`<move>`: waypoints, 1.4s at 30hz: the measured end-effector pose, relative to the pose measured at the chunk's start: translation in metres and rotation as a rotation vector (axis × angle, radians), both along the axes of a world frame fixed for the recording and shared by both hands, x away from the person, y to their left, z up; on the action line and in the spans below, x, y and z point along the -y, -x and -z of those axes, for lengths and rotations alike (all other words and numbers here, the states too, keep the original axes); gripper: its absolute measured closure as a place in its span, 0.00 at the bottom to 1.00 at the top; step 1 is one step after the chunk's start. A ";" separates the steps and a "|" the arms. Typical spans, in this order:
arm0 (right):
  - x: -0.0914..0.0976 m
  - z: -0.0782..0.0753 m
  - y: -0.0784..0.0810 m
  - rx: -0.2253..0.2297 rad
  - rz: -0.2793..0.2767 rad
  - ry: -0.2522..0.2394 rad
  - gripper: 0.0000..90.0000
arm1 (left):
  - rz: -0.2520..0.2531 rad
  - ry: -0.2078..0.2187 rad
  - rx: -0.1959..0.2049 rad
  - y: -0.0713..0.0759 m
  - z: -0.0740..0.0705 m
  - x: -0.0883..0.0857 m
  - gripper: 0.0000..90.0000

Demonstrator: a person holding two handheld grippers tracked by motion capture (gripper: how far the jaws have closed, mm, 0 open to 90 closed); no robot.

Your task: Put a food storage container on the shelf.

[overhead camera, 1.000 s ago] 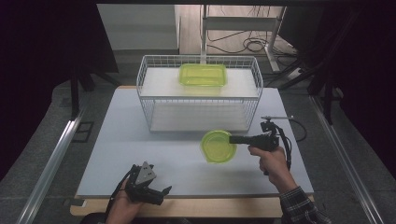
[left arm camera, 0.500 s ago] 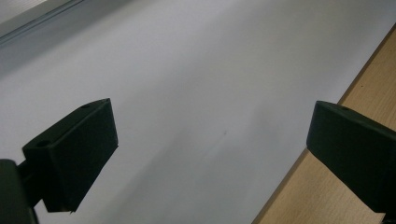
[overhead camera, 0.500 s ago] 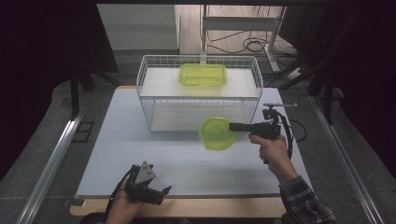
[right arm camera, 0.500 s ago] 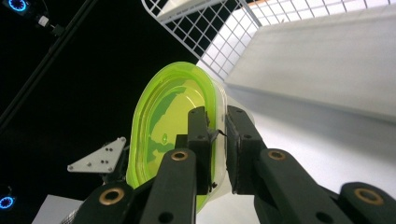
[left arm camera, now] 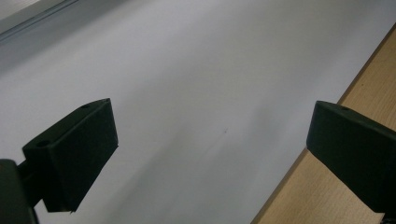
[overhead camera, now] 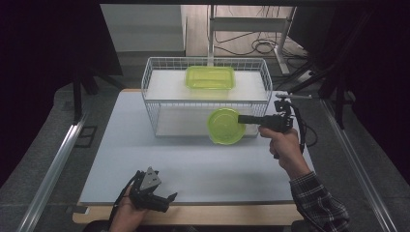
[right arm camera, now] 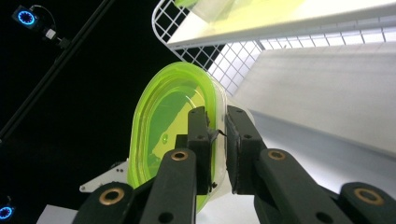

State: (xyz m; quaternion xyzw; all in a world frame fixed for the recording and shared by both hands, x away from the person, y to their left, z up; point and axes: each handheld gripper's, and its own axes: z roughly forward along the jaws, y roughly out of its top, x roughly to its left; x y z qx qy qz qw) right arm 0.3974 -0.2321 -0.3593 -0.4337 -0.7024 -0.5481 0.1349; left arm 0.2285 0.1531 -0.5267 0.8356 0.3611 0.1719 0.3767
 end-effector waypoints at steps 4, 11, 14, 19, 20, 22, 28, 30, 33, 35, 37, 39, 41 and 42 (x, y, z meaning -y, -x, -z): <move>-0.002 -0.007 -0.004 0.006 0.005 -0.005 0.90 | 0.000 -0.001 -0.002 0.000 0.000 0.000 0.02; -0.007 -0.018 -0.009 0.016 0.008 0.003 0.90 | 0.000 0.000 -0.001 0.000 0.000 0.000 0.02; -0.009 -0.021 -0.010 0.019 0.010 0.002 0.90 | 0.002 -0.001 -0.001 0.000 0.000 0.000 0.02; -0.012 -0.026 -0.013 0.020 0.014 -0.014 0.90 | 0.002 -0.001 -0.003 0.000 0.000 0.000 0.02; -0.012 -0.028 -0.014 0.021 0.015 -0.015 0.90 | 0.002 -0.001 -0.003 0.000 0.000 0.000 0.02; -0.013 -0.031 -0.015 0.026 0.019 -0.020 0.90 | 0.002 -0.002 0.000 0.000 0.000 0.000 0.02; -0.018 -0.042 -0.022 0.034 0.031 -0.032 0.90 | -0.002 0.008 -0.001 0.000 0.000 0.000 0.02; -0.020 -0.045 -0.025 0.041 0.036 -0.033 0.90 | -0.003 0.009 0.000 0.000 0.000 0.000 0.02; -0.022 -0.050 -0.029 0.040 0.043 -0.042 0.90 | -0.003 0.010 0.000 0.000 0.000 0.000 0.02; -0.023 -0.054 -0.032 0.041 0.050 -0.043 0.90 | -0.003 0.008 -0.001 0.000 0.000 0.000 0.02; -0.024 -0.057 -0.034 0.043 0.055 -0.049 0.90 | -0.002 0.008 -0.001 0.000 0.000 0.000 0.02; -0.026 -0.062 -0.037 0.045 0.063 -0.051 0.90 | -0.002 0.009 -0.001 0.000 0.000 0.000 0.02; -0.027 -0.066 -0.040 0.050 0.069 -0.051 0.90 | -0.002 0.009 -0.002 0.000 0.000 -0.001 0.02; -0.027 -0.068 -0.041 0.052 0.074 -0.052 0.90 | -0.002 0.010 -0.003 0.000 0.000 -0.001 0.02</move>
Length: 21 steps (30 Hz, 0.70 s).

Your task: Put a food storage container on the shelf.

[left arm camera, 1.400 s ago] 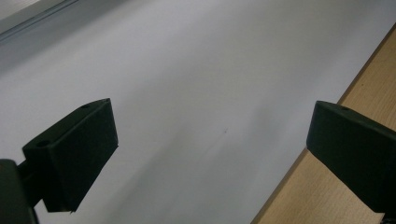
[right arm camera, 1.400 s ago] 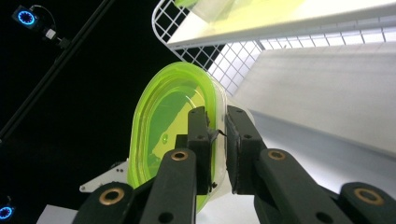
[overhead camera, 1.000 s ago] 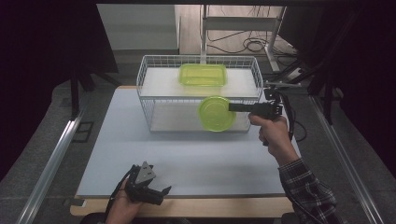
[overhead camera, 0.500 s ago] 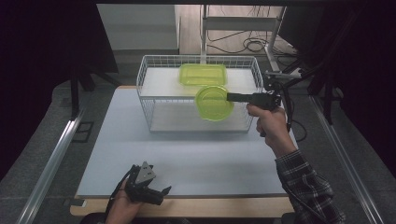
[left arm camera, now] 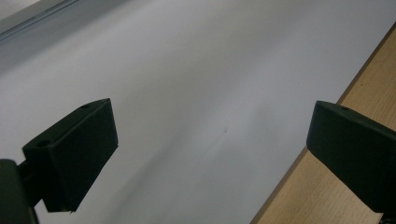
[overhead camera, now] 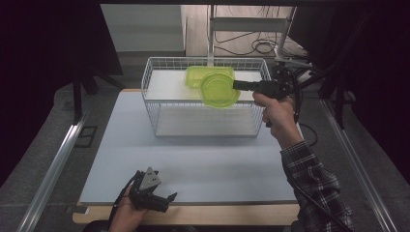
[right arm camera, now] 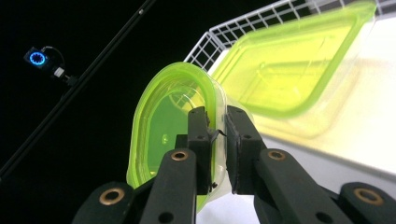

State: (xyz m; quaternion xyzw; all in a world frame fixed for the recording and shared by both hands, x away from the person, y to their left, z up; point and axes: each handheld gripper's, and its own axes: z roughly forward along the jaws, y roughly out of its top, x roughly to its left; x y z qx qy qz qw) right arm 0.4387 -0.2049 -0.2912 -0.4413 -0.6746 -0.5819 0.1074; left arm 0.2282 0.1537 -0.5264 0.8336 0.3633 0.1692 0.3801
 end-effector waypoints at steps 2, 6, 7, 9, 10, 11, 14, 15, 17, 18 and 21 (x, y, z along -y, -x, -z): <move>-0.001 -0.004 -0.003 0.001 0.008 -0.008 0.90 | 0.000 0.000 0.000 0.000 0.000 0.000 0.02; -0.005 -0.011 -0.010 0.007 0.026 -0.002 0.90 | 0.000 0.001 0.000 0.000 0.000 0.000 0.02; -0.007 -0.012 -0.012 0.008 0.030 0.000 0.90 | 0.000 0.001 0.000 0.000 0.000 0.000 0.02; -0.010 -0.015 -0.016 0.011 0.040 0.002 0.90 | 0.000 0.002 0.000 0.000 0.000 0.000 0.02; -0.011 -0.017 -0.018 0.011 0.047 0.004 0.90 | 0.000 0.002 0.000 0.000 0.000 0.000 0.02; -0.013 -0.018 -0.020 0.008 0.051 0.004 0.90 | 0.000 0.001 0.000 0.000 0.000 -0.001 0.02; -0.018 -0.021 -0.025 0.016 0.065 0.006 0.90 | 0.002 -0.002 -0.003 0.000 0.000 -0.001 0.02; -0.020 -0.022 -0.027 0.016 0.072 0.011 0.90 | 0.003 -0.002 -0.002 0.000 0.000 -0.001 0.02; -0.022 -0.023 -0.031 0.019 0.087 0.017 0.90 | 0.001 0.003 -0.001 0.000 0.000 -0.001 0.02; -0.023 -0.023 -0.033 0.019 0.094 0.019 0.90 | 0.001 0.003 -0.001 0.000 0.000 -0.001 0.02; -0.026 -0.023 -0.040 0.021 0.120 0.028 0.90 | 0.001 0.003 -0.001 0.000 0.000 0.000 0.02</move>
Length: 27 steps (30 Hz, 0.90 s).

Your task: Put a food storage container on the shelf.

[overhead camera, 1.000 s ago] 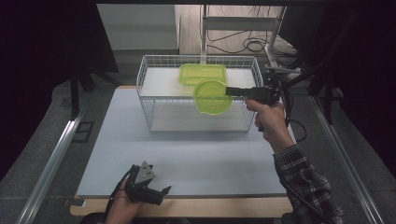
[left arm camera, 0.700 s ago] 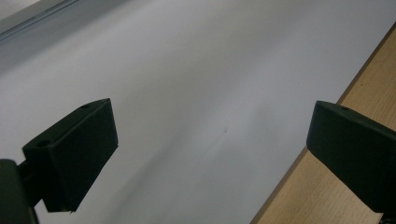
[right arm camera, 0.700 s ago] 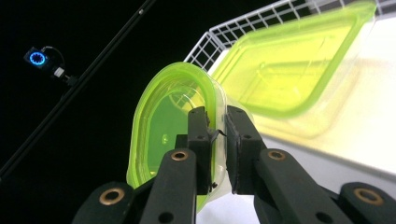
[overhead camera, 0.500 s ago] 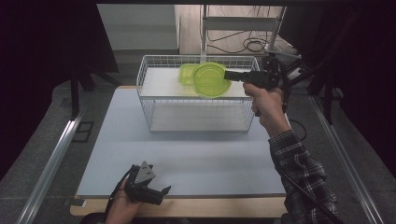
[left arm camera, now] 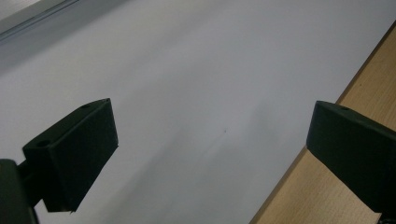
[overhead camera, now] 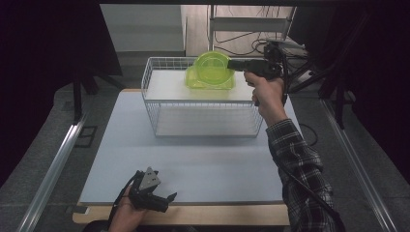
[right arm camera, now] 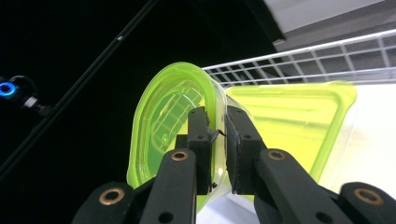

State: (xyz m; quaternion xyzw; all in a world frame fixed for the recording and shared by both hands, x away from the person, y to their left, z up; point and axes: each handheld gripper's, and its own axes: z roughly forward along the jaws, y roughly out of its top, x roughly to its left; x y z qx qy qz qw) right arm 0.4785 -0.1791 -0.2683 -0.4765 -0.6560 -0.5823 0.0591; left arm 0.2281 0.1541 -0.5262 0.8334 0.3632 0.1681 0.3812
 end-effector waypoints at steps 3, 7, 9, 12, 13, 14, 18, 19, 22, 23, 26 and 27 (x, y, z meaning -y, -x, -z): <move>-0.002 0.001 -0.006 0.001 0.025 0.010 0.90 | 0.000 0.000 -0.001 0.000 0.000 0.000 0.02; -0.006 0.004 -0.013 -0.007 0.046 0.009 0.90 | 0.001 0.002 0.000 0.000 0.000 0.000 0.02; -0.008 0.005 -0.015 -0.007 0.057 0.014 0.90 | 0.002 0.002 -0.001 0.000 0.000 0.000 0.02; -0.011 0.005 -0.018 -0.016 0.066 0.009 0.90 | 0.003 0.000 0.002 0.000 0.000 0.000 0.02; -0.012 0.006 -0.019 -0.012 0.071 0.006 0.90 | 0.004 0.000 0.002 0.000 0.000 0.000 0.02; -0.014 0.006 -0.020 -0.015 0.076 0.006 0.90 | 0.004 0.000 0.002 0.000 0.000 0.000 0.02; -0.019 0.002 -0.020 0.000 0.100 0.048 0.88 | 0.003 0.002 0.000 0.000 0.000 -0.001 0.02; -0.020 0.001 -0.019 0.012 0.109 0.073 0.88 | 0.002 0.003 0.000 0.000 0.000 -0.001 0.02; -0.024 -0.002 -0.017 0.030 0.127 0.123 0.86 | 0.003 0.001 0.000 0.000 0.000 -0.001 0.02; -0.024 -0.002 -0.017 0.034 0.138 0.139 0.85 | 0.005 -0.002 0.002 0.000 0.000 0.000 0.02; -0.026 -0.002 -0.019 0.033 0.146 0.153 0.83 | 0.006 -0.002 0.001 0.000 0.000 0.000 0.02; -0.026 -0.002 -0.019 0.033 0.146 0.153 0.83 | 0.005 -0.001 0.001 0.000 0.000 0.000 0.02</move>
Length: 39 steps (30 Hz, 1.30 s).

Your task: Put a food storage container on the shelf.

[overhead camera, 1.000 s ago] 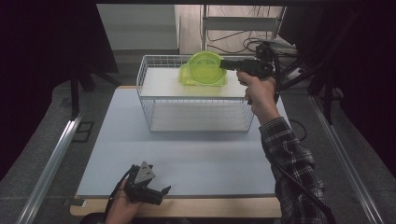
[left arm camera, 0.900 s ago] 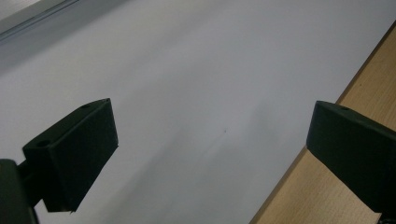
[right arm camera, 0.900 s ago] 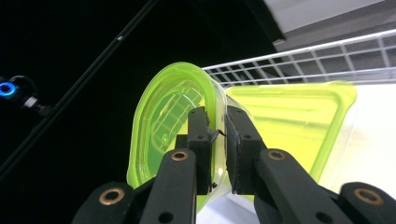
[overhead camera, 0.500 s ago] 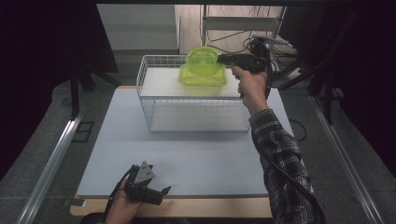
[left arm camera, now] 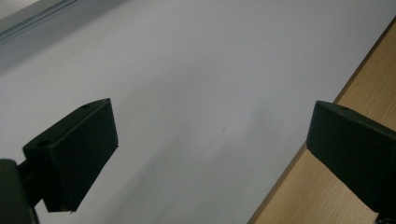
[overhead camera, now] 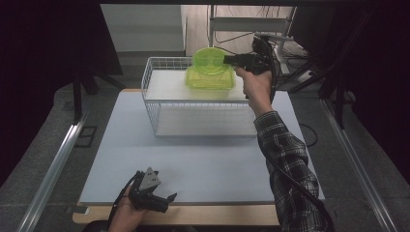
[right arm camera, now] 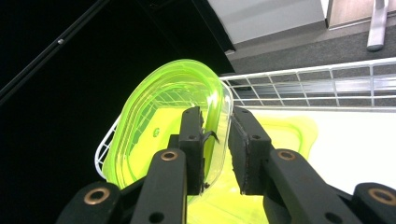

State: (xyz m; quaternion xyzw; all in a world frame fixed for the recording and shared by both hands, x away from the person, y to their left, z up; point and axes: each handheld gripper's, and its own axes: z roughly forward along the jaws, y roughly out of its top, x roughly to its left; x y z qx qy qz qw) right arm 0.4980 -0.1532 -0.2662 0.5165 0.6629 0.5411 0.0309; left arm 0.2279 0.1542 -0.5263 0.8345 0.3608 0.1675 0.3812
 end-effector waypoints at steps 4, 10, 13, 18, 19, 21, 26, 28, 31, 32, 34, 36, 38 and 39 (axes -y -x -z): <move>-0.001 0.000 -0.002 0.000 0.008 0.015 0.79 | 0.000 0.001 -0.001 0.000 0.000 0.000 0.02; -0.004 0.002 -0.006 0.001 0.013 0.032 0.74 | 0.002 0.000 -0.001 0.000 0.000 0.000 0.02; -0.005 0.001 -0.006 0.006 0.009 0.041 0.71 | 0.001 0.002 -0.004 0.000 0.001 0.000 0.02; -0.003 -0.002 -0.002 0.036 -0.016 0.055 0.57 | 0.000 0.000 -0.002 0.000 0.000 0.000 0.02; -0.003 -0.002 -0.001 0.040 -0.016 0.056 0.55 | -0.001 0.001 -0.002 0.000 0.000 -0.001 0.02; -0.002 -0.003 0.002 0.051 -0.034 0.057 0.51 | -0.003 0.001 -0.002 0.000 0.000 -0.001 0.02; 0.003 -0.001 0.010 0.068 -0.069 0.073 0.42 | -0.003 -0.001 -0.002 0.000 0.000 0.000 0.02; 0.006 0.001 0.013 0.073 -0.087 0.079 0.39 | -0.002 -0.005 -0.001 0.000 0.000 -0.001 0.02; 0.010 0.002 0.018 0.088 -0.105 0.085 0.37 | -0.002 -0.005 -0.004 0.000 0.000 -0.001 0.02; 0.011 0.003 0.021 0.092 -0.113 0.090 0.35 | -0.003 -0.004 -0.005 0.000 0.000 0.000 0.02; 0.013 0.003 0.025 0.102 -0.122 0.094 0.34 | -0.002 -0.006 -0.002 0.000 0.000 0.000 0.02; 0.015 0.004 0.028 0.109 -0.128 0.096 0.32 | -0.001 -0.006 -0.003 0.000 0.000 0.000 0.02; 0.017 0.005 0.031 0.116 -0.139 0.098 0.31 | -0.002 -0.005 -0.002 0.000 0.000 0.000 0.02; 0.018 0.007 0.033 0.118 -0.143 0.100 0.31 | -0.003 -0.005 -0.002 0.000 0.000 0.000 0.02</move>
